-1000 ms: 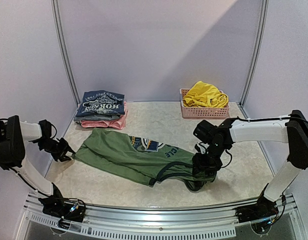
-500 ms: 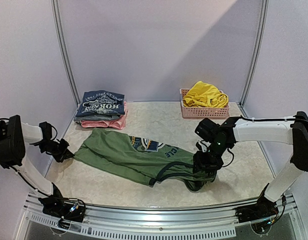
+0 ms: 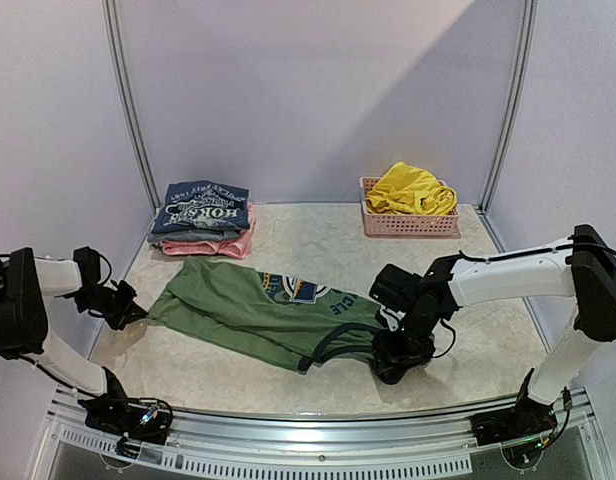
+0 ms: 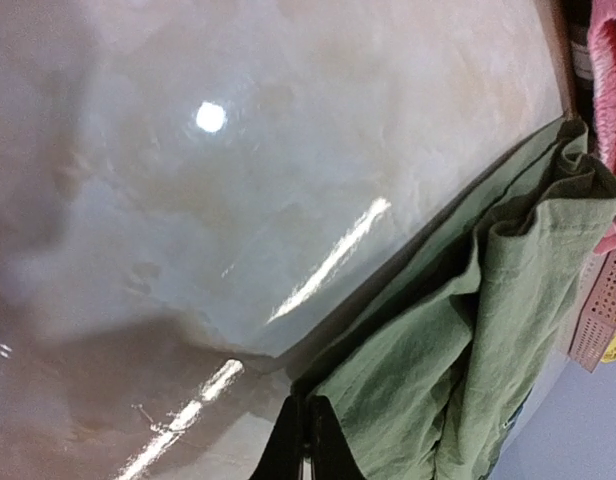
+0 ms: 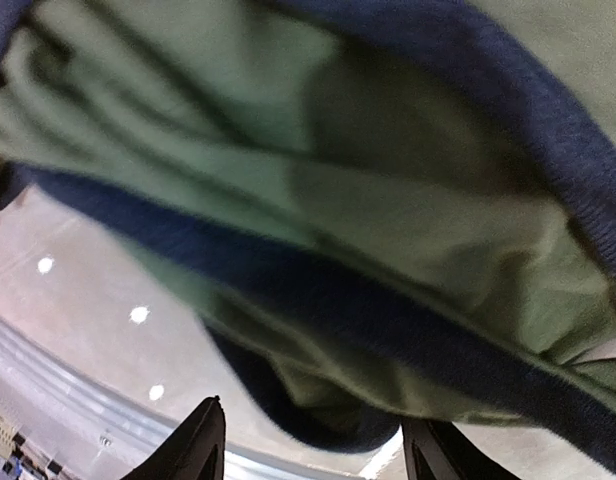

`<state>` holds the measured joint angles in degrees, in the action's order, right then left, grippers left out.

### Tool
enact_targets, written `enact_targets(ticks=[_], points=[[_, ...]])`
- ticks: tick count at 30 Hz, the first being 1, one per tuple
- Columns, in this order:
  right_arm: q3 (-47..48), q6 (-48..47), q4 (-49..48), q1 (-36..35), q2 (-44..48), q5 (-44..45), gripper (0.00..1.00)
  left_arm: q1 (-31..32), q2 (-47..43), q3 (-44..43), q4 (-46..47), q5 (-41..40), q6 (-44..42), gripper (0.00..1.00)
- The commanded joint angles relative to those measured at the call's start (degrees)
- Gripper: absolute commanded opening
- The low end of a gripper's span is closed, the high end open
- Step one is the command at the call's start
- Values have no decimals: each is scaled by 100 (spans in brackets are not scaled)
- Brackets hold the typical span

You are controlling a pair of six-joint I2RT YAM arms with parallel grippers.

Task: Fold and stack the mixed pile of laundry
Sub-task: Adjust the crumpled tank top at the center of the board.

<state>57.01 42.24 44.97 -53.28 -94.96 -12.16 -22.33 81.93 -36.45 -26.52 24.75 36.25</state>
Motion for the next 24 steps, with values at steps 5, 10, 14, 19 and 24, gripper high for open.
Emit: enact_targets(ticks=[5, 10, 14, 19, 24], points=[[82, 541, 486, 15, -543, 818, 59, 214, -421, 90, -452, -124, -9, 0], [12, 578, 661, 259, -656, 981, 59, 512, -541, 51, -755, -322, 23, 0], [24, 424, 919, 725, -619, 1164, 59, 957, -765, 74, -887, -442, 210, 0], [222, 146, 1175, 1290, -673, 1491, 59, 1666, -1085, 124, -926, -547, 660, 0], [351, -175, 1281, 2043, -765, 1690, 59, 2589, -1185, -5, -1101, -682, 852, 0]])
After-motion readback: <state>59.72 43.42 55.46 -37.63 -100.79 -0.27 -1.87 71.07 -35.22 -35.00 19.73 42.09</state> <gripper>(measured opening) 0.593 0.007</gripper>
